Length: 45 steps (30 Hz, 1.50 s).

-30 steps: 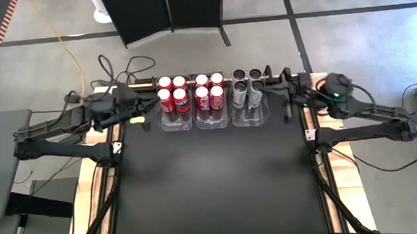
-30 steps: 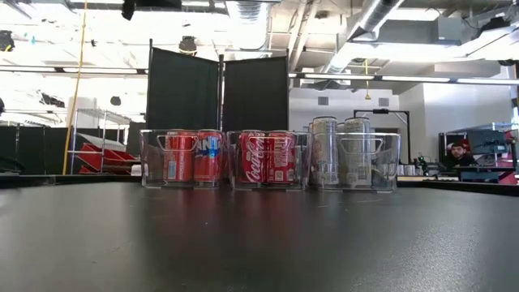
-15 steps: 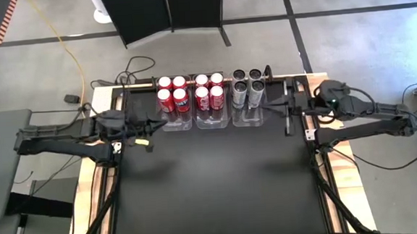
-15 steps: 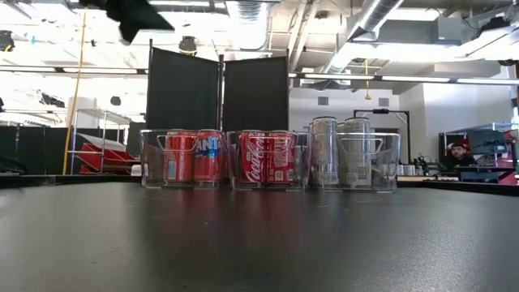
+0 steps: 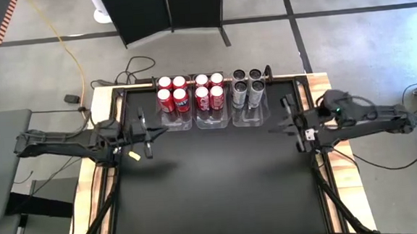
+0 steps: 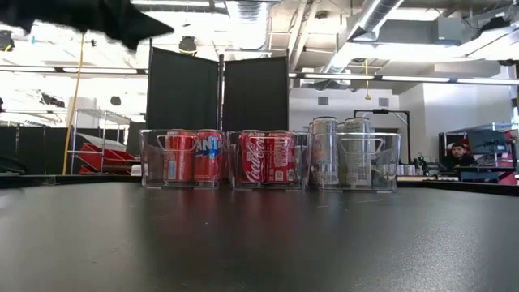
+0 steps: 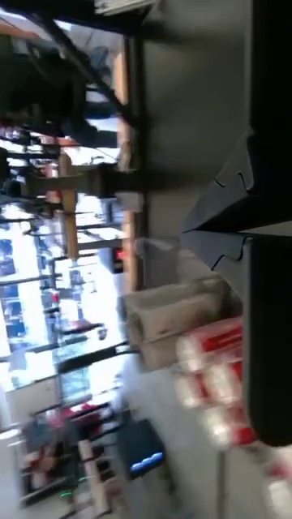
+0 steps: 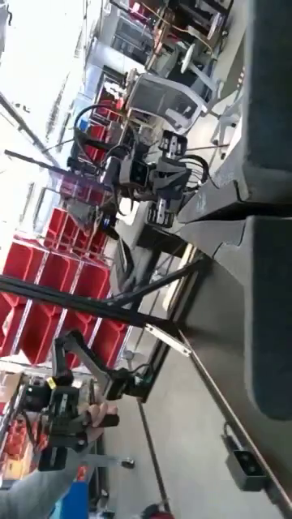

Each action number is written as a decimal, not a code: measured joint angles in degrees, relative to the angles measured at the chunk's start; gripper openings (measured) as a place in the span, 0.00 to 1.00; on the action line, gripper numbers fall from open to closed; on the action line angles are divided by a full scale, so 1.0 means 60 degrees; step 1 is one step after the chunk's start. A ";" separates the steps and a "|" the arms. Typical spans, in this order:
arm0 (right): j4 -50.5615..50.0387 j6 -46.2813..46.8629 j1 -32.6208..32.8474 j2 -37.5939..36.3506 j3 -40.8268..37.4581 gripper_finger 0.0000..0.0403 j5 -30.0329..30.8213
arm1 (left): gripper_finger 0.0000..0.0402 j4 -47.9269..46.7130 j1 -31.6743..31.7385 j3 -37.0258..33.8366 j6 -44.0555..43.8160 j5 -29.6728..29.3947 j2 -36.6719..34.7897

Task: Sort soda cans
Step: Return to Home Position

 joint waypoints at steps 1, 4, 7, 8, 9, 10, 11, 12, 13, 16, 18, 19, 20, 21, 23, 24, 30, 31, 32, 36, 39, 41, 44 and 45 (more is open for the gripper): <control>0.0275 0.0008 -0.0075 -0.0083 -0.0320 0.00 0.0003 | 0.00 0.0000 0.0013 -0.0311 -0.0223 -0.0021 -0.0158; 0.1570 0.0387 -0.0564 -0.0503 -0.1440 0.00 -0.0062 | 0.00 0.0518 0.0024 -0.0859 -0.0599 -0.0008 -0.0748; 0.4246 0.1071 -0.1148 -0.0754 -0.2813 0.00 -0.0016 | 0.00 0.1038 0.0205 -0.1393 -0.0237 -0.0018 -0.1183; 0.5306 0.1259 -0.1329 -0.0737 -0.3274 0.00 -0.0022 | 0.00 0.1476 0.0424 -0.1672 -0.0037 -0.0012 -0.1294; 0.6274 0.1553 -0.1511 -0.0704 -0.3710 0.00 -0.0053 | 0.00 0.1971 0.0720 -0.1957 0.0000 0.0015 -0.1366; 0.7040 0.1925 -0.1695 -0.0632 -0.4121 0.00 -0.0090 | 0.00 0.2664 0.1048 -0.2247 -0.0151 0.0101 -0.1401; 0.7518 0.2292 -0.1867 -0.0569 -0.4460 0.00 -0.0091 | 0.00 0.3284 0.1378 -0.2515 -0.0419 0.0459 -0.1447; 0.7892 0.2666 -0.2008 -0.0499 -0.4758 0.00 -0.0081 | 0.00 0.3814 0.1672 -0.2763 -0.0737 0.0964 -0.1456; 0.8063 0.2993 -0.2130 -0.0438 -0.4994 0.00 -0.0045 | 0.00 0.4196 0.1893 -0.2961 -0.1054 0.1490 -0.1453; 0.7956 0.3496 -0.2384 -0.0245 -0.5369 0.00 -0.0255 | 0.00 0.4112 0.2111 -0.3111 -0.1611 0.2092 -0.1309; 0.7966 0.3513 -0.2489 -0.0057 -0.5418 0.00 -0.0294 | 0.00 0.3854 0.2110 -0.3115 -0.1722 0.2106 -0.1194; 0.7902 0.3524 -0.2510 0.0073 -0.5444 0.00 -0.0304 | 0.00 0.3717 0.2087 -0.3115 -0.1748 0.2294 -0.1127; 0.7871 0.3547 -0.2540 0.0201 -0.5450 0.00 -0.0352 | 0.00 0.3565 0.2052 -0.3113 -0.1787 0.2585 -0.1046; 0.7878 0.3554 -0.2535 0.0322 -0.5447 0.00 -0.0514 | 0.00 0.3399 0.2005 -0.3115 -0.1891 0.2924 -0.0963; 0.7744 0.3560 -0.2515 0.0551 -0.5451 0.00 -0.0760 | 0.00 0.3151 0.1869 -0.3113 -0.1936 0.3410 -0.0775; 0.7597 0.3581 -0.2515 0.0633 -0.5444 0.00 -0.0780 | 0.00 0.2984 0.1790 -0.3111 -0.1880 0.3550 -0.0712; 0.7313 0.3299 -0.3017 0.0873 -0.5454 0.00 -0.0817 | 0.00 0.2281 0.1600 -0.3118 -0.1604 0.3569 -0.0924; 0.7398 0.3319 -0.3208 0.0801 -0.5448 0.00 -0.0824 | 0.00 0.2264 0.1573 -0.3118 -0.1533 0.3567 -0.1090; 0.7341 0.3348 -0.3407 0.0684 -0.5447 0.00 -0.0883 | 0.00 0.2185 0.1560 -0.3113 -0.1477 0.3569 -0.1286; 0.6652 0.3742 -0.4102 0.0076 -0.5447 0.00 -0.1803 | 0.00 0.0840 0.1558 -0.3107 -0.1578 0.3573 -0.2417; 0.6346 0.4213 -0.4429 -0.0566 -0.5447 0.00 -0.2518 | 0.00 -0.0232 0.1482 -0.3111 -0.1924 0.3604 -0.3306; 0.6141 0.4493 -0.4529 -0.1071 -0.5447 0.00 -0.2594 | 0.00 -0.0610 0.1382 -0.3111 -0.2028 0.3608 -0.3862; 0.5422 0.4790 -0.4489 -0.1932 -0.5444 0.00 -0.2591 | 0.00 -0.1021 0.1305 -0.3111 -0.2101 0.3596 -0.4644; 0.5072 0.4791 -0.4435 -0.2249 -0.5444 0.00 -0.2590 | 0.00 -0.1175 0.1295 -0.3107 -0.2143 0.3553 -0.4874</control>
